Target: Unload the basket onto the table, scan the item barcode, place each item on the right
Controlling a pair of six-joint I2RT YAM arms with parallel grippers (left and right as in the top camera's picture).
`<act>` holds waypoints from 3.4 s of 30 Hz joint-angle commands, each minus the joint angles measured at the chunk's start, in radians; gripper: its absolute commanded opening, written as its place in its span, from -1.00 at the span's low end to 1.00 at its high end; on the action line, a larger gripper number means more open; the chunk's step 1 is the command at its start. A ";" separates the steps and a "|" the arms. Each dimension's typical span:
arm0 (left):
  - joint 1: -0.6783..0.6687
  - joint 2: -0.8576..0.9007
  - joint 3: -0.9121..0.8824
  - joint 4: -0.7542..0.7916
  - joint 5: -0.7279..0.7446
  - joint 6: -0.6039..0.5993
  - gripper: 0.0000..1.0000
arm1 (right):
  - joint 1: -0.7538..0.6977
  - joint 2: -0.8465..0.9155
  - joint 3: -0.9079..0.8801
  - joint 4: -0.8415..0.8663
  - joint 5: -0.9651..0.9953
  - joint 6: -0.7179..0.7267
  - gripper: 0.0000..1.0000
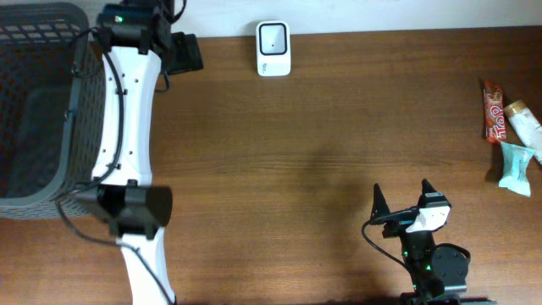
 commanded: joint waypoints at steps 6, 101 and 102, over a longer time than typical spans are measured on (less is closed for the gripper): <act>-0.089 -0.640 -1.081 0.621 -0.010 0.190 0.98 | -0.008 -0.009 -0.008 -0.002 0.013 0.001 0.97; 0.113 -2.183 -2.491 1.343 0.192 0.237 0.98 | -0.007 -0.009 -0.008 -0.003 0.025 0.001 0.97; 0.113 -2.183 -2.491 1.344 0.192 0.237 0.98 | -0.007 -0.009 -0.008 -0.003 0.025 0.001 0.97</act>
